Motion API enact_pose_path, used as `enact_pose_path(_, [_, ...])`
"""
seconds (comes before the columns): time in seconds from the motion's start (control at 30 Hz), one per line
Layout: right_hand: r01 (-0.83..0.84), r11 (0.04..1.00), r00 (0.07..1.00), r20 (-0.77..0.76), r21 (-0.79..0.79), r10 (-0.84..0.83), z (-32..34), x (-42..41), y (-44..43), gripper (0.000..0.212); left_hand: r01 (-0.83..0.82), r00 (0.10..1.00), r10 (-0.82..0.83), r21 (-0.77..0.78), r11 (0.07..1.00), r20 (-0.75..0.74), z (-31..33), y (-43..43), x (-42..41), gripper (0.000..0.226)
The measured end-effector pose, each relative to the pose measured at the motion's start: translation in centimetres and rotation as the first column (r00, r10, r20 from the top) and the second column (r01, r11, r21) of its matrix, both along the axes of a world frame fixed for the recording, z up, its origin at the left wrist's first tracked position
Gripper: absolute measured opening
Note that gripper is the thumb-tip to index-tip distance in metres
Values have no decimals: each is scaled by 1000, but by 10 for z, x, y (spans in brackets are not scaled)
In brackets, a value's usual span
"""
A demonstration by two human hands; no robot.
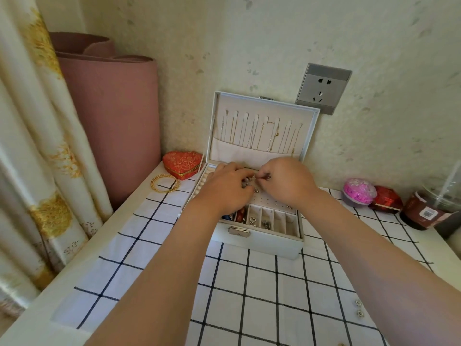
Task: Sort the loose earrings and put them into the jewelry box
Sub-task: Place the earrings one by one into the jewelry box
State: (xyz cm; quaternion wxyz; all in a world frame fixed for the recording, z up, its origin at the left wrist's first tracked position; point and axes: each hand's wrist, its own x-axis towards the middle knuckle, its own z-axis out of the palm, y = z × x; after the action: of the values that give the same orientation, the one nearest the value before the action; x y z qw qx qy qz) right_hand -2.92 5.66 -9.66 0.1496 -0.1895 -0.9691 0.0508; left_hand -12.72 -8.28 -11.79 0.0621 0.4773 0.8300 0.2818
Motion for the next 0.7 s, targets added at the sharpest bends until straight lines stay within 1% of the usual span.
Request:
enact_pose_path(0.1, [11,999,998,70,-44,-8,5,-1,3,23,5,1000,-5,4,1000,2,0,-1,0,51])
enact_pose_path(0.17, [21,993,999,31,-114,-17,5,-1,6,21,5,1000,-5,2,1000,-3,1,-1,1,51])
enact_pose_path(0.27, [19,968,998,-46,-251,-32,3,1,6,12,1,1000,-1,-2,1000,-5,1,-1,1,51])
enact_pose_path(0.37, [-24,963,1000,-13,-268,21,4,4,4,15,9,1000,-9,2,1000,-11,3,-1,3,53])
enact_pose_path(0.43, [-25,956,1000,-1,-291,26,10,10,2,19,2,1000,-2,25,1000,-2,5,-2,6,56])
enact_pose_path(0.53, [18,942,999,-39,-336,-33,25,29,4,26,-14,999,16,56,998,-46,13,-4,15,58])
enact_pose_path(0.6, [44,943,995,-70,-330,-71,39,49,6,24,-10,996,18,85,996,-90,20,-4,25,56])
enact_pose_path(0.7, [75,951,991,-87,-299,-105,57,88,8,22,35,994,-19,146,989,-106,30,-1,47,48])
